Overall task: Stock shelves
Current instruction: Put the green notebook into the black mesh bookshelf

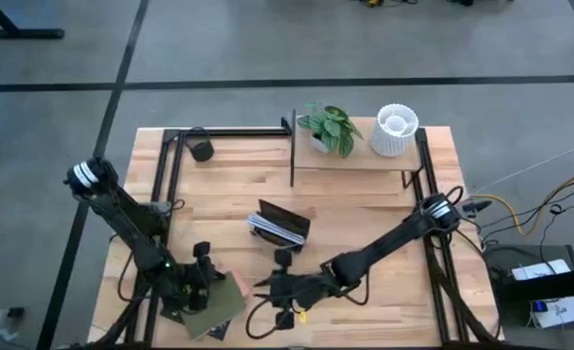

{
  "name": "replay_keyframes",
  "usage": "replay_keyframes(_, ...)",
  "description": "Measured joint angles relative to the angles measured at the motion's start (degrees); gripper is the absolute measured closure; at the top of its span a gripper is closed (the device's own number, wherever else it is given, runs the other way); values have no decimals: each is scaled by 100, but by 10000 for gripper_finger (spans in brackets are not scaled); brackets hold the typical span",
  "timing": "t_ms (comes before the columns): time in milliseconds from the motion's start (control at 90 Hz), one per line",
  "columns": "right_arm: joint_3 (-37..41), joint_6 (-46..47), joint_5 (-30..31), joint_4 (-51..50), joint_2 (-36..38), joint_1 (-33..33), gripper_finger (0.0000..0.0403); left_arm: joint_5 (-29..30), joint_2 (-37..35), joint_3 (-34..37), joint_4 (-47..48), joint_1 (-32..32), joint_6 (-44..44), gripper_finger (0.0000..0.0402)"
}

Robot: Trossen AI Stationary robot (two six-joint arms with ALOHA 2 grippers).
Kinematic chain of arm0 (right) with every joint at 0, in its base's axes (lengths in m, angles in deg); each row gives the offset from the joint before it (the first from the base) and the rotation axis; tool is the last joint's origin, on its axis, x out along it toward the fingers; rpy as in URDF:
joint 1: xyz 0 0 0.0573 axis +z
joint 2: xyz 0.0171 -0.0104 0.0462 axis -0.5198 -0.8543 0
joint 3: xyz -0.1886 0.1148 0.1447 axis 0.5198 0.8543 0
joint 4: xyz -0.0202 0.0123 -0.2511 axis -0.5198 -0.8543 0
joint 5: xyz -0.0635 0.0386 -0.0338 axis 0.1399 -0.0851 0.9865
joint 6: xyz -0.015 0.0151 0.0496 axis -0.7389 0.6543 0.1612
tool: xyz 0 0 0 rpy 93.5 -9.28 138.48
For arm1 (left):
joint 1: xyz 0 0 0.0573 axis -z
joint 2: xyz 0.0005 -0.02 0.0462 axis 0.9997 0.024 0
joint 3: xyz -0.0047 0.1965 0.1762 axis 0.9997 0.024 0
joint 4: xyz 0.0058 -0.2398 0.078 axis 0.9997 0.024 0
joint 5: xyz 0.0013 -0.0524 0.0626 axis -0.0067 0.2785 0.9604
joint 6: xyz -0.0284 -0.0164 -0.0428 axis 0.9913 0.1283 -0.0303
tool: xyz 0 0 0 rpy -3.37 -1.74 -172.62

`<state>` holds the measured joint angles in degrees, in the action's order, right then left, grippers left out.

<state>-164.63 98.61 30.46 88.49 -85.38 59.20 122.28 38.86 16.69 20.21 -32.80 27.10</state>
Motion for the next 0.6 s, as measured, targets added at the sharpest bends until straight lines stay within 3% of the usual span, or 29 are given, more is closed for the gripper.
replay_keyframes(233,-124,-375,-334,706,-606,48,349,158,293,0,-141,-437,-132,398)
replay_keyframes(467,-808,-946,-438,666,-1127,144,368,128,188,-11,-132,-673,-270,398)
replay_keyframes(600,-1238,-1239,-369,151,-1260,174,379,-26,36,-82,-142,-673,-486,398)
